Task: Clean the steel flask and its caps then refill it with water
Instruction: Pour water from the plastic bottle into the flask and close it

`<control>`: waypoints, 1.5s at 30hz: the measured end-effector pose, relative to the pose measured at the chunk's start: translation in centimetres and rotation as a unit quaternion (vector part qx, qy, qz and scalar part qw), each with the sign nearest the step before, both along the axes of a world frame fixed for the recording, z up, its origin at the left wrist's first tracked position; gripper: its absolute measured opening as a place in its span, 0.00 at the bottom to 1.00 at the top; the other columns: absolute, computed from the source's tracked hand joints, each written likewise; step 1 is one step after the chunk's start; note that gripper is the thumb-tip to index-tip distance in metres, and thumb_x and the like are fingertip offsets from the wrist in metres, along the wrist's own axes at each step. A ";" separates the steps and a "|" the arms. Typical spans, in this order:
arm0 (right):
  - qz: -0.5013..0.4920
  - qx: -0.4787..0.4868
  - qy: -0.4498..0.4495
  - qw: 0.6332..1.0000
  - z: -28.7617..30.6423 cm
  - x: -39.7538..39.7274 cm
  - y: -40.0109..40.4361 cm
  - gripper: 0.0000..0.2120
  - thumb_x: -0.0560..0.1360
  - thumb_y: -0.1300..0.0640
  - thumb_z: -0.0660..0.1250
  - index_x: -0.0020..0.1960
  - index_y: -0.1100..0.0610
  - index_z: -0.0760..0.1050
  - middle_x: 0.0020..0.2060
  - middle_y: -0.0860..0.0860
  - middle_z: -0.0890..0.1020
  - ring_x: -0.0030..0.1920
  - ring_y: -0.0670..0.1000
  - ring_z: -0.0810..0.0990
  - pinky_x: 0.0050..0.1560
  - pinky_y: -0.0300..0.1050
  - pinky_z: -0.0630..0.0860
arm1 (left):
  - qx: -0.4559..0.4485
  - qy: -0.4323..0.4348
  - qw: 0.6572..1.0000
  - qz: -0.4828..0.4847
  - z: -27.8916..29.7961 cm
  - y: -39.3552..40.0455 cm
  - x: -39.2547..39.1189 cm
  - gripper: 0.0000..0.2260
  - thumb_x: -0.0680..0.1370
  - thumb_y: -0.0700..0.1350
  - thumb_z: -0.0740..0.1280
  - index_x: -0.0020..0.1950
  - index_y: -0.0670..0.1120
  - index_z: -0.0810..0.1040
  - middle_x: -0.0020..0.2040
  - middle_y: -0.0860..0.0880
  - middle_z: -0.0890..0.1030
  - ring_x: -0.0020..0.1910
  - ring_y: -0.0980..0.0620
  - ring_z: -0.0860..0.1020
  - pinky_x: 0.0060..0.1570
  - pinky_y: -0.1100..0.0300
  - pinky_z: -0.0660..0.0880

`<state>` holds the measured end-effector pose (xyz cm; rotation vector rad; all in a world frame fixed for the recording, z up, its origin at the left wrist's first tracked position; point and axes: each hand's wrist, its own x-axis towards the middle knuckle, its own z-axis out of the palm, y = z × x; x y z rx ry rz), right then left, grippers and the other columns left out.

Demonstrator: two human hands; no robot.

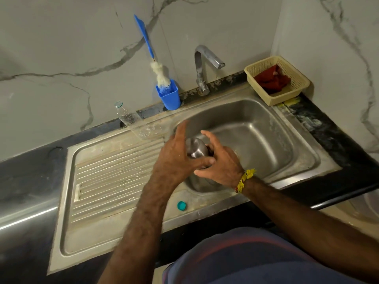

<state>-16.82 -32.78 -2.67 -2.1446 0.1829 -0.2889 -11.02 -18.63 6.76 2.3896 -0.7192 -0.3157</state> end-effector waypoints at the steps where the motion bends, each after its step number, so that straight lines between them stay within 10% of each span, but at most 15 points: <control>1: 0.006 0.005 -0.001 1.000 0.1 0.0 0.1 0.52 0.61 0.50 0.80 0.77 0.47 0.55 0.41 0.41 0.81 0.42 0.47 0.82 0.48 0.50 0.81 | -0.003 -0.019 1.000 0.010 0.0 -0.1 -0.1 0.52 0.64 0.52 0.83 0.81 0.51 0.56 0.66 0.48 0.78 0.62 0.49 0.78 0.61 0.53 0.77; 4: 0.030 0.009 -0.007 0.999 0.0 -0.2 0.4 0.53 0.60 0.50 0.80 0.77 0.46 0.54 0.48 0.45 0.84 0.45 0.49 0.84 0.48 0.52 0.82 | -0.050 0.060 0.993 -0.085 0.1 0.4 0.1 0.52 0.67 0.37 0.80 0.82 0.54 0.53 0.61 0.54 0.81 0.59 0.58 0.80 0.59 0.63 0.77; 9: 0.030 0.004 -0.003 1.000 0.0 -0.1 0.5 0.53 0.61 0.49 0.80 0.78 0.47 0.54 0.43 0.43 0.83 0.41 0.48 0.83 0.47 0.52 0.82 | 0.000 -0.004 1.000 0.025 0.2 0.3 -0.2 0.58 0.63 0.59 0.83 0.82 0.57 0.49 0.67 0.46 0.77 0.64 0.47 0.77 0.63 0.50 0.76; 15: 0.028 -0.002 -0.008 1.000 0.1 -0.3 0.4 0.53 0.60 0.49 0.80 0.77 0.47 0.54 0.45 0.45 0.84 0.43 0.48 0.84 0.48 0.50 0.81 | -0.061 0.045 0.995 -0.069 -0.3 1.4 0.5 0.56 0.67 0.39 0.82 0.83 0.55 0.48 0.58 0.56 0.83 0.59 0.58 0.80 0.60 0.63 0.76; 20: 0.026 0.009 -0.018 0.999 0.4 -0.3 0.2 0.53 0.61 0.52 0.81 0.78 0.50 0.55 0.38 0.37 0.79 0.39 0.43 0.81 0.46 0.43 0.80 | -0.066 -0.005 0.998 0.020 -1.3 1.0 -0.1 0.59 0.62 0.57 0.84 0.83 0.55 0.50 0.59 0.47 0.82 0.56 0.53 0.80 0.58 0.60 0.76; 24: 0.041 0.005 -0.013 0.999 0.4 -0.2 0.0 0.54 0.61 0.52 0.81 0.78 0.49 0.54 0.39 0.40 0.81 0.40 0.45 0.83 0.47 0.48 0.81 | -0.091 -0.028 0.995 -0.006 -2.0 1.0 -0.1 0.56 0.63 0.50 0.84 0.82 0.55 0.52 0.45 0.51 0.82 0.44 0.58 0.80 0.45 0.74 0.74; 29: 0.049 -0.021 -0.016 0.998 0.3 -0.5 -0.1 0.52 0.60 0.51 0.81 0.77 0.49 0.58 0.39 0.42 0.82 0.39 0.43 0.82 0.45 0.45 0.81 | -0.108 -0.029 0.990 -0.087 -2.1 1.7 0.1 0.51 0.66 0.45 0.83 0.81 0.53 0.56 0.47 0.51 0.85 0.47 0.55 0.83 0.52 0.60 0.79; 32: 0.038 -0.011 -0.028 0.999 0.1 -0.3 -0.3 0.50 0.60 0.51 0.81 0.76 0.50 0.60 0.36 0.39 0.78 0.35 0.41 0.79 0.43 0.42 0.80 | -0.122 -0.035 0.988 -0.089 -2.3 1.6 -0.1 0.51 0.66 0.45 0.83 0.81 0.50 0.57 0.50 0.52 0.84 0.50 0.58 0.81 0.54 0.70 0.75; 36: 0.025 -0.005 -0.013 1.000 -0.1 0.0 -0.3 0.52 0.60 0.50 0.82 0.77 0.48 0.59 0.37 0.36 0.76 0.37 0.39 0.78 0.43 0.35 0.77 | -0.165 -0.003 0.985 -0.051 -3.2 1.9 0.0 0.55 0.65 0.47 0.84 0.82 0.51 0.53 0.57 0.55 0.82 0.56 0.62 0.80 0.58 0.73 0.72; 40: 0.019 0.021 0.009 1.000 -0.4 -0.1 0.0 0.54 0.58 0.48 0.83 0.76 0.42 0.57 0.47 0.43 0.83 0.47 0.46 0.83 0.51 0.50 0.82 | -0.206 0.026 0.978 0.025 -4.3 3.2 0.1 0.55 0.64 0.50 0.84 0.82 0.55 0.53 0.65 0.50 0.78 0.61 0.58 0.79 0.56 0.65 0.78; 45: -0.055 0.077 0.017 0.995 -0.9 -0.2 -0.3 0.52 0.53 0.42 0.81 0.72 0.38 0.60 0.53 0.43 0.83 0.52 0.48 0.84 0.56 0.53 0.81 | -0.144 -0.022 0.960 0.240 -9.0 7.4 0.4 0.36 0.74 0.52 0.78 0.78 0.50 0.65 0.67 0.47 0.79 0.66 0.51 0.77 0.62 0.55 0.77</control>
